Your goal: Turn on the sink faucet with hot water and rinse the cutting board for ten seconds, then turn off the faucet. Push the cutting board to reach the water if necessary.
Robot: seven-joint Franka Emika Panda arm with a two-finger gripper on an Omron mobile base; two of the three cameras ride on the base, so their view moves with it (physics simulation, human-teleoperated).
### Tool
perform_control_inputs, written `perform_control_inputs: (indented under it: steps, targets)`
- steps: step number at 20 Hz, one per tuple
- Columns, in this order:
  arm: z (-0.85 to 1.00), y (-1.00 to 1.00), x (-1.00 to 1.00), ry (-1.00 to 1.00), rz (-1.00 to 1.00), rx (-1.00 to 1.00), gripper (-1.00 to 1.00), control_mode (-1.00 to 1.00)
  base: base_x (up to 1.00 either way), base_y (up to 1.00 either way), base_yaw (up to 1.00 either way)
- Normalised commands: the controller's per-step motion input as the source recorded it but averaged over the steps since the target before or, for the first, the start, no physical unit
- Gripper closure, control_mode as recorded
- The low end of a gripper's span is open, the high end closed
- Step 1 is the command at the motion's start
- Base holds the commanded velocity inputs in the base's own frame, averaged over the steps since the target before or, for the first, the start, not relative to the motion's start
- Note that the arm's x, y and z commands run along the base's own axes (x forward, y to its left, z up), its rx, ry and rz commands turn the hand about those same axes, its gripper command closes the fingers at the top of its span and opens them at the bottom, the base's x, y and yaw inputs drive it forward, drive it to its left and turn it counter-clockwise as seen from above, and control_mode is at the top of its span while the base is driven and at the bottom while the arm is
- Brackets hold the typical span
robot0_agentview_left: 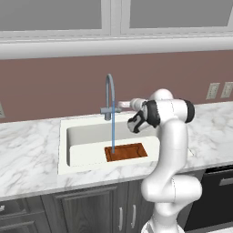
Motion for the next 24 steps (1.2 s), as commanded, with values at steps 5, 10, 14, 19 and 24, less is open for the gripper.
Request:
perform_control_inputs:
  steps: [5, 10, 14, 19, 24]
  targets:
    - [-0.01, -0.52, -0.41, 0.05, 0.0, 0.0, -1.0, -1.0, 0.0, 0.0, 0.0]
    - [0.08, -0.4, -0.06, 0.0, 0.0, 0.02, -1.0, -1.0, 0.0, 0.0, 0.0]
    - [0.27, -0.37, 0.0, 0.01, 0.01, 0.07, -1.0, -1.0, 0.0, 0.0, 0.0]
    - [0.32, -0.39, 0.0, 0.05, 0.03, 0.09, -1.0, -1.0, 0.0, 0.0, 0.0]
    - [0.33, -0.24, -0.04, 0.19, 0.08, 0.04, -1.0, -1.0, 0.0, 0.0, 0.0]
